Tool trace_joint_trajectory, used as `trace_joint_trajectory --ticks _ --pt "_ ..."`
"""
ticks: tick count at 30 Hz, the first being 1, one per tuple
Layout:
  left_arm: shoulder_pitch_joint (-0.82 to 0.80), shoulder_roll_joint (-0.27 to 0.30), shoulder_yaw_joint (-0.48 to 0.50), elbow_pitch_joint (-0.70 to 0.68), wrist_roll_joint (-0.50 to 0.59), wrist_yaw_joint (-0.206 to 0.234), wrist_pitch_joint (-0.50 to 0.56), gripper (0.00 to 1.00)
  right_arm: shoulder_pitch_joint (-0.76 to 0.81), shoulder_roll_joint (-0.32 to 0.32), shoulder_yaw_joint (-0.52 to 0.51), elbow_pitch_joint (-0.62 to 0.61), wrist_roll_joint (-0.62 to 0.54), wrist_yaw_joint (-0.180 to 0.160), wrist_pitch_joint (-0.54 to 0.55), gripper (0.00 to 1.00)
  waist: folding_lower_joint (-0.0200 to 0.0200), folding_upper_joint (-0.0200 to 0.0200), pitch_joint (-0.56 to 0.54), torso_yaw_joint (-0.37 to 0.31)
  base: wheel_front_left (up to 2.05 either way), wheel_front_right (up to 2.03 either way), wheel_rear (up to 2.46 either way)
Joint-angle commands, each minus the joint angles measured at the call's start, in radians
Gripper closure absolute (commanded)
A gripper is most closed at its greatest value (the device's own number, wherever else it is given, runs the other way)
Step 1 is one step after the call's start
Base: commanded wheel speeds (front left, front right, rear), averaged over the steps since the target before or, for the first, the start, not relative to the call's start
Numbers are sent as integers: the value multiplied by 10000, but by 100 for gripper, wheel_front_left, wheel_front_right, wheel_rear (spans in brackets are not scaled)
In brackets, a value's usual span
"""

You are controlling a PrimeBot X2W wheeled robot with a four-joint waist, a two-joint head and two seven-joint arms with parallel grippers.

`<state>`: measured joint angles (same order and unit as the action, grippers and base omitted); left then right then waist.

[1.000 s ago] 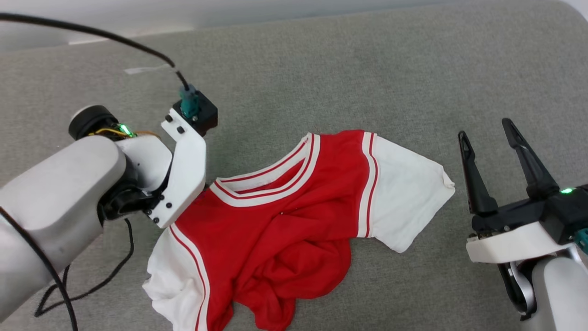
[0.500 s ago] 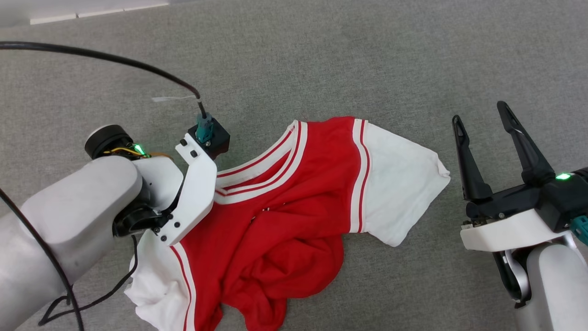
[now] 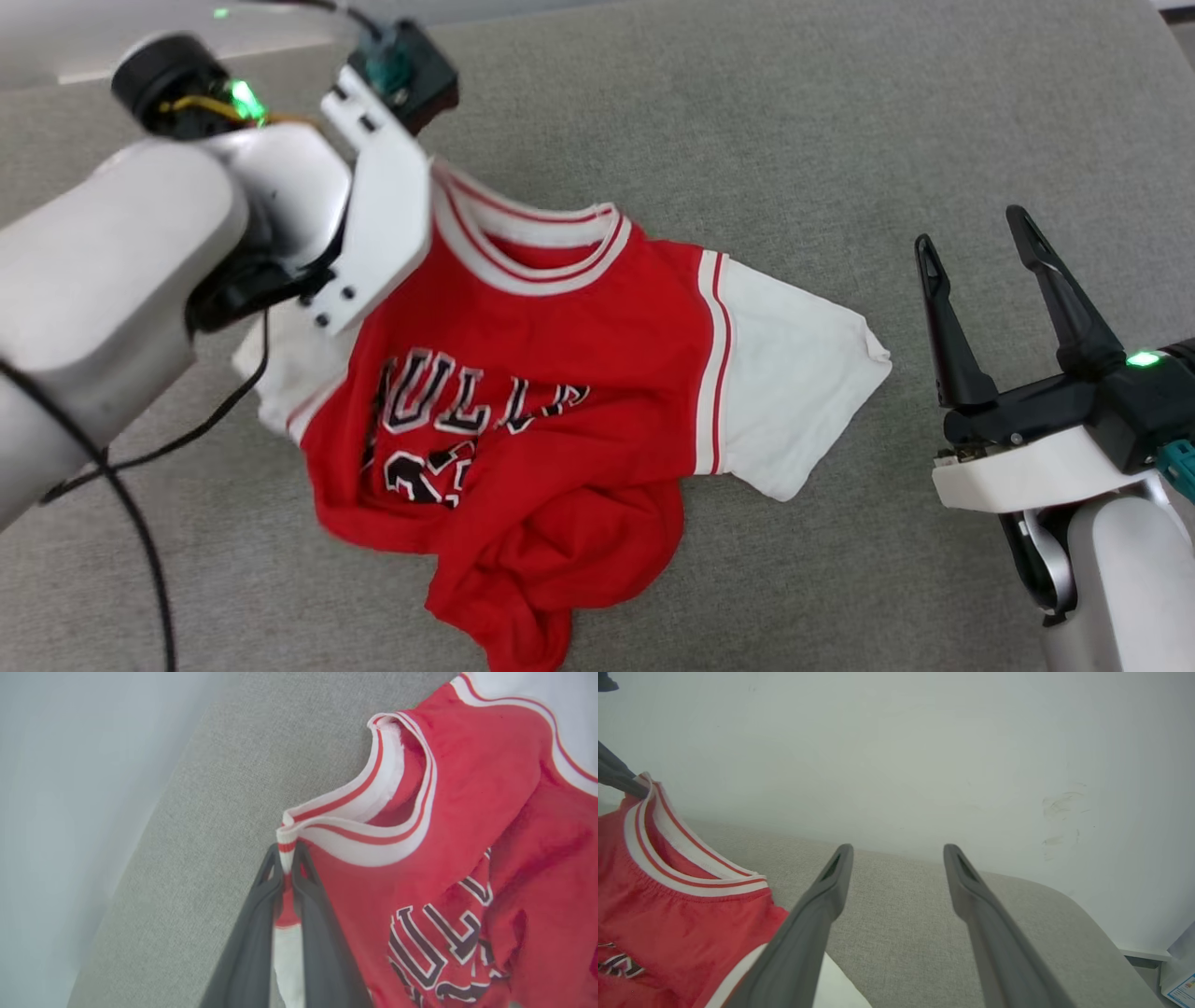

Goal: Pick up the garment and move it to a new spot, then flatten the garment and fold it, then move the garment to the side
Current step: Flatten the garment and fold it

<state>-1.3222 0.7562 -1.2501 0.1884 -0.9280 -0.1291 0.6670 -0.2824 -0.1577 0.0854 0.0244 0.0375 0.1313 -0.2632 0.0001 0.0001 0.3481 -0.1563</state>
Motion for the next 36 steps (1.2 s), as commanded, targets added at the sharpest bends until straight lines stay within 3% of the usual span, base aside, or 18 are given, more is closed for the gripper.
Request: trace_joint_trajectory --ticks 1,9,17,18,19,20,27,32,36 --pt "-105 -354 -74 144 159 -2 -129 100 -128 60 40 -71 77 -11 -20 0 -1 -1 207 -142 0 0 0" --pt "524 -1808 -275 1719 534 -2 -521 100 -609 228 236 -90 39 -11 -21 0 -1 -1 900 -609 0 0 0" --pt "1749 -2130 -409 2414 965 -13 -105 100 -650 412 241 -8 -58 -11 -21 0 -1 -1 979 -788 0 0 0" --pt "1665 -2124 -404 2466 873 -13 -296 66 -595 411 198 4 -77 -11 -21 0 -1 -1 926 -742 0 0 0" --pt "1665 -2124 -404 2466 873 -13 -296 66 -595 411 198 4 -77 -11 -21 0 -1 -1 926 -742 0 0 0" --pt "1471 -2101 -380 2502 907 -12 -572 0 -540 414 159 10 -73 -11 -21 0 -1 -1 865 -690 0 0 0" --pt "500 -1525 -264 2656 287 -3 -1976 0 -178 424 -62 -41 -132 -9 -20 0 -1 -1 272 -201 0 0 0" --pt "115 -820 -273 2402 -250 -3 -1819 0 93 370 -243 -51 -144 -11 -21 0 -1 -1 -132 221 0 0 0" --pt "215 -295 -277 1937 -995 -3 -988 0 224 314 -261 -40 -140 -11 -21 0 -1 -1 -349 460 0 0 0"
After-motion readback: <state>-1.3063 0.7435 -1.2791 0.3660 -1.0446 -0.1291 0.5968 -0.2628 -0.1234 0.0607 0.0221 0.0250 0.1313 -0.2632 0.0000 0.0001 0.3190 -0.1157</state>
